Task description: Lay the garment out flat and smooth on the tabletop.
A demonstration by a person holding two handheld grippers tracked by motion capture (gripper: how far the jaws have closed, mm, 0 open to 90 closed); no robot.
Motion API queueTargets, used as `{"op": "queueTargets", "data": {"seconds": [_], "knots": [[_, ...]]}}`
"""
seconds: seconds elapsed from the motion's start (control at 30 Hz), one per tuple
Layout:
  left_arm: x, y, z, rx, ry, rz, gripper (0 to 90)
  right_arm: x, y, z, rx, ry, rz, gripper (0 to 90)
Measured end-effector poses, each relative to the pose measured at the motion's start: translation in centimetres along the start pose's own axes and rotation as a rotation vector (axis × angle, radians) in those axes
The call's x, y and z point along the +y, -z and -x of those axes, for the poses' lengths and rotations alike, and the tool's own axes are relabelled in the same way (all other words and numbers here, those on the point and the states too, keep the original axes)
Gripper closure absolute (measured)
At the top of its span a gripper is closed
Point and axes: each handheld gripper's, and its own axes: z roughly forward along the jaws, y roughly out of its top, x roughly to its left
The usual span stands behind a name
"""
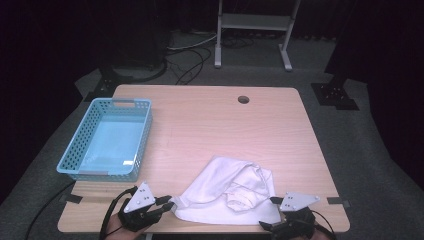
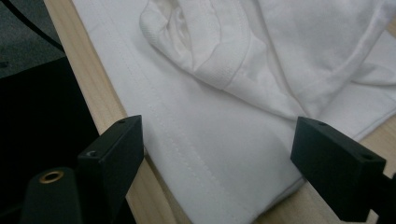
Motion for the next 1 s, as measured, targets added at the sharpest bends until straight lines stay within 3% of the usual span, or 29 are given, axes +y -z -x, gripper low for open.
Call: {"op": "queueTargets", "data": {"seconds": [0.07, 0.2, 0.37, 0.47, 0.57, 0.73, 0.9, 1.0], "knots": [[0.5, 0.2, 0.1, 0.011, -0.022, 0.014, 73.4, 0.0, 0.0, 0.0, 0.0, 0.0, 0.001, 16.4], [1.4, 0.8, 0.1, 0.017, -0.025, 0.066, 73.2, 0.0, 0.0, 0.0, -0.001, 0.0, 0.002, 16.3], [2.1, 0.1, 0.6, -0.019, -0.049, 0.069, 71.2, 0.0, 0.0, 0.0, 0.0, 0.0, 0.003, 16.3], [2.5, -1.1, 1.1, -0.059, -0.087, 0.065, 68.0, 0.0, 0.0, 0.0, 0.0, -0.001, 0.005, 16.3], [2.8, -2.4, 1.7, -0.118, -0.128, 0.05, 67.4, -0.1, 0.0, 0.0, -0.001, -0.001, 0.006, 16.3], [2.7, -4.1, 2.7, -0.2, -0.188, -0.025, 67.5, -0.1, 0.0, 0.0, -0.001, -0.001, 0.006, 16.3], [1.7, -4.8, 2.5, -0.188, -0.181, -0.093, 67.0, -0.1, 0.0, 0.0, 0.001, 0.0, 0.006, 16.3], [1.1, -4.5, 1.9, -0.165, -0.155, -0.106, 66.6, -0.1, 0.0, 0.0, 0.002, 0.0, 0.007, 16.3]]}}
